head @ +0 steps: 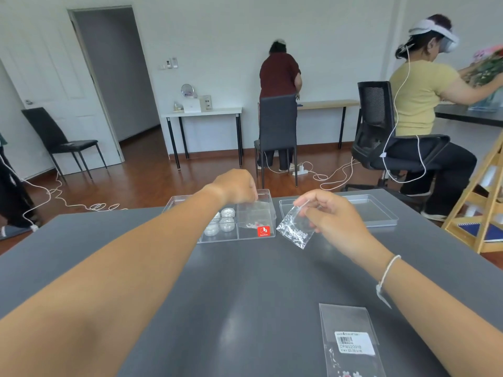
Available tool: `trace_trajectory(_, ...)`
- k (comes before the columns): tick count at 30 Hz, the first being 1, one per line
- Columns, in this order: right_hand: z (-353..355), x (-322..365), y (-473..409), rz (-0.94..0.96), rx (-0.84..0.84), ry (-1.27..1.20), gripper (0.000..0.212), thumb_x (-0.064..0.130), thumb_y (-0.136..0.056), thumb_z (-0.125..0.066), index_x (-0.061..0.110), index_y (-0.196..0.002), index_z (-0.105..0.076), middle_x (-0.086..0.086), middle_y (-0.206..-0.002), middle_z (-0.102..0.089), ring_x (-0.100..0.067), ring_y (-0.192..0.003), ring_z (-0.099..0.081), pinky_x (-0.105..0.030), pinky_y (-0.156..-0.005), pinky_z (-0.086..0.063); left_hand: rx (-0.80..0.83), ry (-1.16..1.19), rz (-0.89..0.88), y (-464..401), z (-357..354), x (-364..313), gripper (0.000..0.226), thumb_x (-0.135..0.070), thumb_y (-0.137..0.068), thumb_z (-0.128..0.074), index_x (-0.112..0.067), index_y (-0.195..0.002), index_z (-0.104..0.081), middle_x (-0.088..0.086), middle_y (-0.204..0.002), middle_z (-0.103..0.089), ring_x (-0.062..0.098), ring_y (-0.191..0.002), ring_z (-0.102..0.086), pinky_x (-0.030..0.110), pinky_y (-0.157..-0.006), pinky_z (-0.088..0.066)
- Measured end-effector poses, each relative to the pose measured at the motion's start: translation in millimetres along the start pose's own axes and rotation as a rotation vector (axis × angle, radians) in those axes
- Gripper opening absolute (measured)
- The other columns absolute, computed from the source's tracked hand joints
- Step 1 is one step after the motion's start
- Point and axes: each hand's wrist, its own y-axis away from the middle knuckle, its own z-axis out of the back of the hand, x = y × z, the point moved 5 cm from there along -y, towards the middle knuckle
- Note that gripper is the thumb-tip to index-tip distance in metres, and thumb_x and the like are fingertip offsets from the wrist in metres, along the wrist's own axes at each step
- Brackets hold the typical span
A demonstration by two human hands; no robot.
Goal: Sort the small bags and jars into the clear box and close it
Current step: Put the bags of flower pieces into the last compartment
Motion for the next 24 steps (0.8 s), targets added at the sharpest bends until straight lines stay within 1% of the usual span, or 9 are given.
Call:
trace_trajectory(3, 1, 1, 0, 0.004, -0.002, 0.003, 0.035, 0.001, -0.081, -0.05, 0.032, -0.07, -0.061, 0.008, -0.072, -0.061, -0.008, -0.061, -0.052, -0.004, -0.048, -0.039, -0.016, -0.027, 0.004, 0, -3, 2, 0.017, -0.007, -0.074, -0.057, -0.01, -0.079, -0.073, 0.002, -0.097, -0.073, 0.021, -0.097, -0.064, 0.038, -0.09, -0.05)
trace_trajectory(7, -1, 1, 1, 0.004, 0.024, 0.009, 0.034, 0.001, -0.083, -0.05, 0.032, -0.074, -0.062, 0.006, -0.074, -0.063, -0.006, -0.06, -0.055, -0.004, -0.048, -0.038, -0.042, 0.024, -0.019, 2, 0, 8, 0.016, -0.013, -0.076, -0.06, -0.019, -0.081, -0.074, -0.009, -0.088, -0.07, 0.014, -0.096, -0.063, 0.031, -0.092, -0.047)
trace_trajectory(10, -3, 0, 1, -0.007, 0.035, -0.015, 0.033, 0.0, -0.083, -0.049, 0.029, -0.077, -0.062, 0.006, -0.073, -0.064, 0.003, -0.051, -0.056, -0.004, -0.048, -0.039, -0.11, 0.115, -0.053, 9, 11, 15, 0.014, -0.016, -0.079, -0.062, -0.019, -0.085, -0.074, -0.016, -0.077, -0.064, 0.012, -0.093, -0.063, 0.023, -0.083, -0.044)
trace_trajectory(13, -4, 1, -2, -0.018, 0.031, -0.047, 0.032, -0.001, -0.084, -0.05, 0.029, -0.077, -0.061, 0.006, -0.073, -0.065, -0.005, -0.057, -0.058, -0.013, -0.054, -0.043, -0.191, 0.229, -0.055, 24, 25, 31, 0.014, -0.021, -0.081, -0.062, -0.024, -0.09, -0.072, -0.014, -0.086, -0.064, 0.01, -0.087, -0.064, 0.018, -0.075, -0.043)
trace_trajectory(16, -4, 4, -10, -0.013, 0.014, -0.044, 0.035, -0.001, -0.085, -0.048, 0.031, -0.076, -0.06, 0.009, -0.075, -0.065, -0.011, -0.062, -0.056, -0.011, -0.052, -0.046, -0.28, 0.31, -0.05, 47, 36, 54, 0.014, -0.028, -0.081, -0.064, -0.029, -0.093, -0.07, -0.019, -0.088, -0.063, -0.009, -0.075, -0.056, 0.013, -0.072, -0.038)
trace_trajectory(18, -4, 10, -20, 0.004, 0.003, -0.023, 0.037, -0.001, -0.085, -0.046, 0.031, -0.076, -0.06, 0.01, -0.075, -0.066, -0.009, -0.064, -0.057, -0.009, -0.052, -0.046, -0.336, 0.33, -0.03, 66, 41, 70, 0.014, -0.029, -0.081, -0.064, -0.032, -0.094, -0.069, -0.025, -0.082, -0.059, -0.012, -0.068, -0.051, 0.007, -0.066, -0.034)
trace_trajectory(20, -8, 15, -30, 0.019, -0.004, 0.005, 0.037, -0.001, -0.085, -0.045, 0.031, -0.076, -0.06, 0.011, -0.074, -0.066, -0.007, -0.064, -0.057, -0.012, -0.057, -0.046, -0.375, 0.342, -0.01, 84, 41, 86, 0.017, -0.028, -0.081, -0.065, -0.032, -0.098, -0.067, -0.022, -0.082, -0.059, -0.009, -0.072, -0.051, 0.005, -0.066, -0.034)
trace_trajectory(21, -10, 18, -36, 0.021, -0.004, 0.018, 0.036, -0.002, -0.085, -0.044, 0.03, -0.077, -0.061, 0.011, -0.074, -0.066, -0.006, -0.063, -0.056, -0.013, -0.059, -0.045, -0.383, 0.345, -0.004, 93, 39, 93, 0.019, -0.027, -0.081, -0.065, -0.031, -0.1, -0.067, -0.018, -0.089, -0.061, -0.007, -0.077, -0.052, 0.005, -0.069, -0.034)
trace_trajectory(24, -21, 23, -51, 0.014, 0.005, 0.062, 0.032, -0.003, -0.085, -0.041, 0.017, -0.089, -0.065, 0.008, -0.075, -0.064, 0.003, -0.052, -0.057, -0.005, -0.051, -0.043, -0.379, 0.335, 0.014, 112, 31, 111, 0.024, -0.029, -0.08, -0.066, -0.029, -0.104, -0.066, -0.011, -0.112, -0.059, 0.001, -0.098, -0.051, 0.014, -0.087, -0.031)
